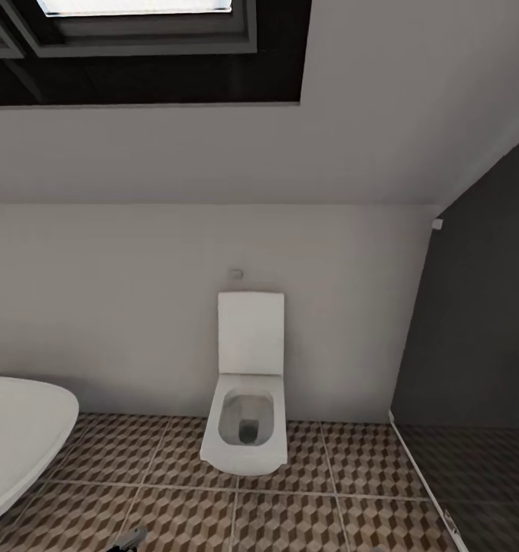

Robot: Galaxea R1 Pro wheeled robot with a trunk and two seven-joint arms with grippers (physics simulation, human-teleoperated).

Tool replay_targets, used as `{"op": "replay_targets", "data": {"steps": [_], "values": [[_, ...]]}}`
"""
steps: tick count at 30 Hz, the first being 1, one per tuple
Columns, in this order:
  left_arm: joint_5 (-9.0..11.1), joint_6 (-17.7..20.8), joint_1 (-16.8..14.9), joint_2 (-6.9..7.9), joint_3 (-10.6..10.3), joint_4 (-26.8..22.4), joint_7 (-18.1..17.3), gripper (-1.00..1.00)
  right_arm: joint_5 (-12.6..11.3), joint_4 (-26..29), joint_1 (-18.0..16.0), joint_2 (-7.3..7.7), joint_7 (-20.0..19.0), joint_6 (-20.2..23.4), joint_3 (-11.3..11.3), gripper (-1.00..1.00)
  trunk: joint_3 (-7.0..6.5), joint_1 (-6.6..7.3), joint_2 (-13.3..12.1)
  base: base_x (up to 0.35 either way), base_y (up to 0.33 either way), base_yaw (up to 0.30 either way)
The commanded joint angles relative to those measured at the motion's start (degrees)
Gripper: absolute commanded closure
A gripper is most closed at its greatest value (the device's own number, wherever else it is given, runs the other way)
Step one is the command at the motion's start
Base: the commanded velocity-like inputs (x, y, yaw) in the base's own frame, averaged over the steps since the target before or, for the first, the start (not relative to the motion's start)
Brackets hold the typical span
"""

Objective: Take the four mousetraps from the cabinet in the bathroom and place them on the bathroom floor. Make sure all four end up on the same floor surface, and ensure that at least two of them are either under or directly next to the same bathroom sink.

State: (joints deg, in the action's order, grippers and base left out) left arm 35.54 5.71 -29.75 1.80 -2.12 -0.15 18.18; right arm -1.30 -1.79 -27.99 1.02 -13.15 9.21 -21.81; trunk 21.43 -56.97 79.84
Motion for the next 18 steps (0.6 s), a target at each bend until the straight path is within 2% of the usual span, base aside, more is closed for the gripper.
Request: {"op": "replay_targets", "data": {"steps": [1,8,18], "values": [[0.1,0.3,0.0,0.05,-0.2,0.0,0.2,1.0,-0.3,-0.1,-0.1,0.03,-0.2,0.1,-0.3,1.0,0.06,0.0,0.0,0.103,0.096,0.0],[0.1,0.4,0.0,0.18,-0.2,0.0,0.2,1.0,-0.3,-0.1,-0.1,0.04,-0.2,0.1,-0.3,1.0,0.06,0.0,0.0,0.14,0.122,0.0],[0.1,0.4,0.0,0.14,-0.2,0.0,0.2,1.0,-0.3,-0.1,-0.1,0.03,-0.2,0.1,-0.3,1.0,0.06,0.0,0.0,0.022,0.017,0.0]]}}
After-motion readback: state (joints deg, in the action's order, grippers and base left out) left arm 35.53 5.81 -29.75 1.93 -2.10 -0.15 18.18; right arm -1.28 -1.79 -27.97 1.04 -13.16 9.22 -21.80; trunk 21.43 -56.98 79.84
